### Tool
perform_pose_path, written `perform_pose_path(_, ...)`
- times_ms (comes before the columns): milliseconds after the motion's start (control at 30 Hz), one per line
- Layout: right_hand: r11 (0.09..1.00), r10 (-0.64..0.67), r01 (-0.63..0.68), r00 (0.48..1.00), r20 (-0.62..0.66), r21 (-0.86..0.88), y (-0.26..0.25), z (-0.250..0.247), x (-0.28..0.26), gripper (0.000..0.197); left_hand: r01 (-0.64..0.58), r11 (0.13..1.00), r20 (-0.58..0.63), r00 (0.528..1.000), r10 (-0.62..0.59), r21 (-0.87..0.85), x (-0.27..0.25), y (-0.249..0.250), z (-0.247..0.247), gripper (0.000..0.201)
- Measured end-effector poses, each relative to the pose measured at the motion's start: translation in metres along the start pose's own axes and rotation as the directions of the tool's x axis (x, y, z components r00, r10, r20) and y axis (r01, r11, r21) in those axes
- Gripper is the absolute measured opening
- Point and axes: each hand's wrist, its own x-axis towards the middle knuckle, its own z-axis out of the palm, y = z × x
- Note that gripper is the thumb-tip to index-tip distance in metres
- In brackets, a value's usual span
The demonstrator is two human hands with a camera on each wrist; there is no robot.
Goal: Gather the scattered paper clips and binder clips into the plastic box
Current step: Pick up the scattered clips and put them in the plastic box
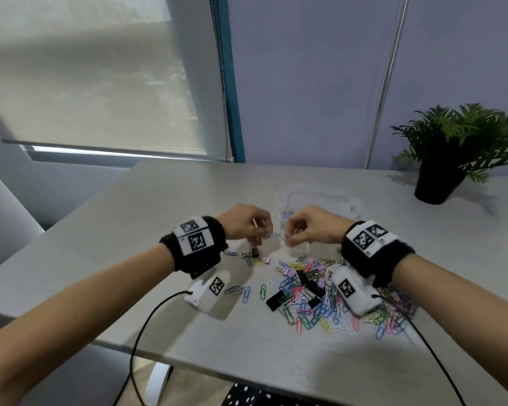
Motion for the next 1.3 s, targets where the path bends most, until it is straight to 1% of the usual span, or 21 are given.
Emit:
perform_pose_path(100,0.993,0.06,-0.039,0.979,-0.196,0.111,0.014,-0.032,-0.003,0.009,-0.015,0.998,-0.083,0.996,0.01,-0.061,0.034,0.012,-0.013,0.011)
perform_pose_path(200,0.975,0.148,-0.068,0.909,-0.388,0.214,0.029,-0.054,0.0,0.013,-0.023,0.996,-0.173,0.985,0.008,-0.083,0.068,0.025,-0.021,0.016)
perform_pose_path(267,0.969,0.188,-0.09,0.87,-0.455,0.228,0.037,-0.06,0.004,0.017,-0.025,0.997,-0.181,0.983,0.011,-0.078,0.081,0.032,-0.021,0.018)
perform_pose_path(300,0.972,0.196,-0.107,0.864,-0.464,0.211,0.041,-0.061,0.006,0.02,-0.018,0.997,-0.159,0.987,0.006,-0.075,0.084,0.034,-0.021,0.02)
perform_pose_path(367,0.977,0.207,-0.16,0.87,-0.447,0.14,0.048,-0.06,0.01,0.018,0.004,0.998,-0.088,0.996,-0.01,-0.068,0.082,0.036,-0.019,0.025)
perform_pose_path(433,0.975,0.222,-0.214,0.888,-0.404,0.064,0.053,-0.056,0.011,0.005,0.011,0.999,-0.058,0.998,-0.014,-0.05,0.072,0.034,-0.02,0.029)
perform_pose_path(500,0.972,0.223,-0.236,0.903,-0.368,0.011,0.055,-0.053,0.009,0.008,0.016,0.999,-0.047,0.999,-0.018,-0.041,0.058,0.027,-0.023,0.031)
perform_pose_path(600,0.971,0.176,-0.221,0.916,-0.361,-0.086,0.05,-0.05,0.007,0.012,0.051,0.998,-0.023,0.998,-0.052,-0.032,0.031,0.007,-0.031,0.03)
perform_pose_path(667,0.972,0.112,-0.176,0.932,-0.346,-0.158,0.04,-0.047,0.005,0.014,0.09,0.996,-0.009,0.996,-0.09,-0.009,0.009,-0.009,-0.034,0.028)
perform_pose_path(700,0.974,0.07,-0.133,0.946,-0.315,-0.185,0.032,-0.043,0.003,0.014,0.109,0.994,0.005,0.994,-0.109,0.008,-0.002,-0.017,-0.035,0.026)
perform_pose_path(767,0.972,-0.022,-0.024,0.981,-0.194,-0.234,0.014,-0.03,0.002,0.011,0.142,0.988,0.044,0.988,-0.145,0.063,-0.023,-0.031,-0.034,0.021)
perform_pose_path(833,0.957,-0.077,0.066,0.997,-0.026,-0.282,-0.005,-0.011,0.001,0.01,0.172,0.977,0.085,0.979,-0.184,0.129,-0.041,-0.041,-0.028,0.02)
perform_pose_path(900,0.937,-0.089,0.122,0.989,0.115,-0.327,-0.021,0.01,0.003,0.011,0.194,0.965,0.128,0.967,-0.218,0.175,-0.054,-0.048,-0.019,0.026)
perform_pose_path(967,0.903,-0.11,0.173,0.978,0.179,-0.393,-0.032,0.028,0.009,0.012,0.2,0.956,0.15,0.961,-0.234,0.214,-0.06,-0.05,-0.009,0.03)
perform_pose_path(1067,0.867,-0.106,0.179,0.978,0.177,-0.466,-0.041,0.045,0.019,0.014,0.174,0.951,0.101,0.974,-0.205,0.254,-0.058,-0.052,0.0,0.031)
perform_pose_path(1133,0.851,-0.071,0.129,0.989,0.131,-0.509,-0.043,0.053,0.026,0.017,0.14,0.946,0.032,0.987,-0.156,0.292,-0.05,-0.05,0.001,0.031)
perform_pose_path(1200,0.837,-0.038,0.06,0.998,0.053,-0.543,-0.042,0.057,0.032,0.015,0.114,0.937,-0.038,0.993,-0.107,0.33,-0.039,-0.043,0.003,0.025)
perform_pose_path(1267,0.834,-0.013,0.012,1.0,0.001,-0.552,-0.04,0.058,0.036,0.015,0.086,0.926,-0.061,0.996,-0.069,0.368,-0.026,-0.034,0.007,0.025)
perform_pose_path(1300,0.839,0.004,-0.005,1.0,-0.004,-0.544,-0.039,0.059,0.038,0.02,0.079,0.922,-0.047,0.997,-0.066,0.38,-0.02,-0.031,0.01,0.026)
